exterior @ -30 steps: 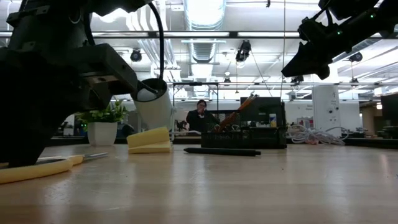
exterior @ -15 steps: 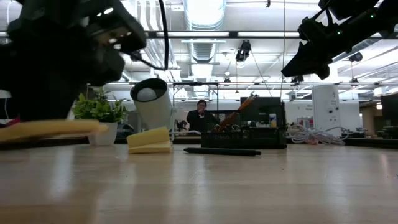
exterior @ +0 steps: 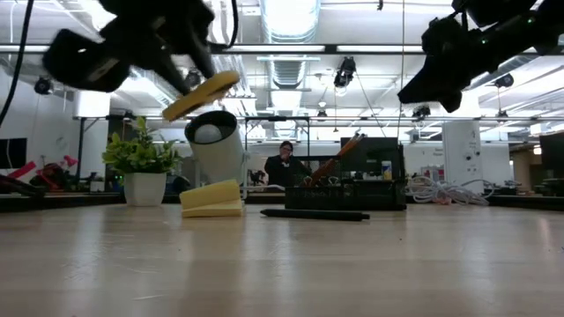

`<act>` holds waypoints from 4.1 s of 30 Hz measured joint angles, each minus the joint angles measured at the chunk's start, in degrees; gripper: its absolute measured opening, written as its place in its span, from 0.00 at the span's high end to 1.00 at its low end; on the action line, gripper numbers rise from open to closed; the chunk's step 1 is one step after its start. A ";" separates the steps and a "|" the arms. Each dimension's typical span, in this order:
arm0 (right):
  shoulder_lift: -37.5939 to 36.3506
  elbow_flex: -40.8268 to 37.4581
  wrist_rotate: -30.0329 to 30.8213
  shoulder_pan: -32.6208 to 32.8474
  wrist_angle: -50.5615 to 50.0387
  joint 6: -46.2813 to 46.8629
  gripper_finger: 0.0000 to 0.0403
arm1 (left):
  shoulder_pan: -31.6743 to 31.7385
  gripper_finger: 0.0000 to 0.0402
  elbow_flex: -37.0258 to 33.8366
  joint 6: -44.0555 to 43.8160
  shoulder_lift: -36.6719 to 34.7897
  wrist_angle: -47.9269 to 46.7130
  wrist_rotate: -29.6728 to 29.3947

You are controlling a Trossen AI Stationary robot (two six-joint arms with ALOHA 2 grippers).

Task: Pick and place office supplies into organizer
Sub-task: Put the scissors into the desk organizer

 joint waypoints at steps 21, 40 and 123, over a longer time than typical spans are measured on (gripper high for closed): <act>5.18 11.79 -10.14 0.67 7.97 10.59 0.55 | 8.06 0.87 0.09 29.73 -4.38 6.06 -8.36; 20.18 27.90 -15.56 15.91 -5.52 -36.80 0.40 | 11.06 0.87 0.07 37.09 -4.41 9.74 2.76; 49.83 43.69 14.49 31.36 -7.73 -85.65 0.92 | 16.57 0.89 0.04 27.45 -4.38 20.62 26.52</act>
